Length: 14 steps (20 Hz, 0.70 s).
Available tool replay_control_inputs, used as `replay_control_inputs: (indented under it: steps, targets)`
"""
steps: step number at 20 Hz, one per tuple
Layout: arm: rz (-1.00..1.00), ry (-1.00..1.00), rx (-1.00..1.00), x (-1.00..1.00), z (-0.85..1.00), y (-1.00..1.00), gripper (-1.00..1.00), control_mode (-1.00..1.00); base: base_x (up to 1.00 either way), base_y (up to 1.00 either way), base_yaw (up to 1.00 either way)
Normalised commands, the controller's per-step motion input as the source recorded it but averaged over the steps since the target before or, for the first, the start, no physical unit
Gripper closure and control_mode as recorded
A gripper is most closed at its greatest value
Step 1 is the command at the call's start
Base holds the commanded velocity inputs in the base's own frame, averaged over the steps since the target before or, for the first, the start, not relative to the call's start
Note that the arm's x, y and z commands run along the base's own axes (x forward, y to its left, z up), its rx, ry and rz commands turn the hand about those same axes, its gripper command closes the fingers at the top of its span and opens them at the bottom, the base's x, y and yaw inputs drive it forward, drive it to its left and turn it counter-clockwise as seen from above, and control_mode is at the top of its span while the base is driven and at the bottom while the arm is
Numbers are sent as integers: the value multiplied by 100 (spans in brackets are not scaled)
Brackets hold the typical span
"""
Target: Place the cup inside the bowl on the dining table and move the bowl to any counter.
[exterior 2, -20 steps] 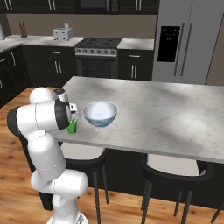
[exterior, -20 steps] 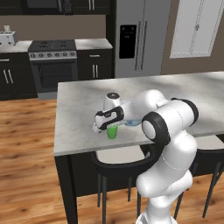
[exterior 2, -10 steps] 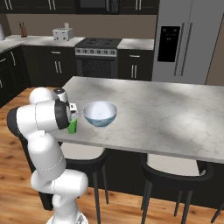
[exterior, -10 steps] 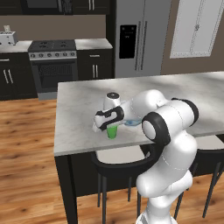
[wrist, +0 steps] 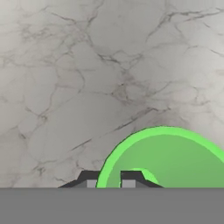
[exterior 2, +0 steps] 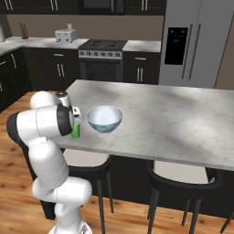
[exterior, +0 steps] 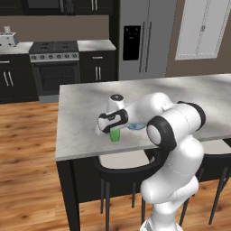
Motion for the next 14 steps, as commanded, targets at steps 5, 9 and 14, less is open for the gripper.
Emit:
replay_control_inputs:
  steps: [5, 9, 14]
  targets:
    - [0, 0, 0, 0, 29, 0, 100, -100, 0, 0, 0]
    - [0, 0, 0, 0, 28, 0, 100, -100, 0, 0, 0]
    - [0, 0, 0, 0, 31, 0, 100, -100, 0, 0, 0]
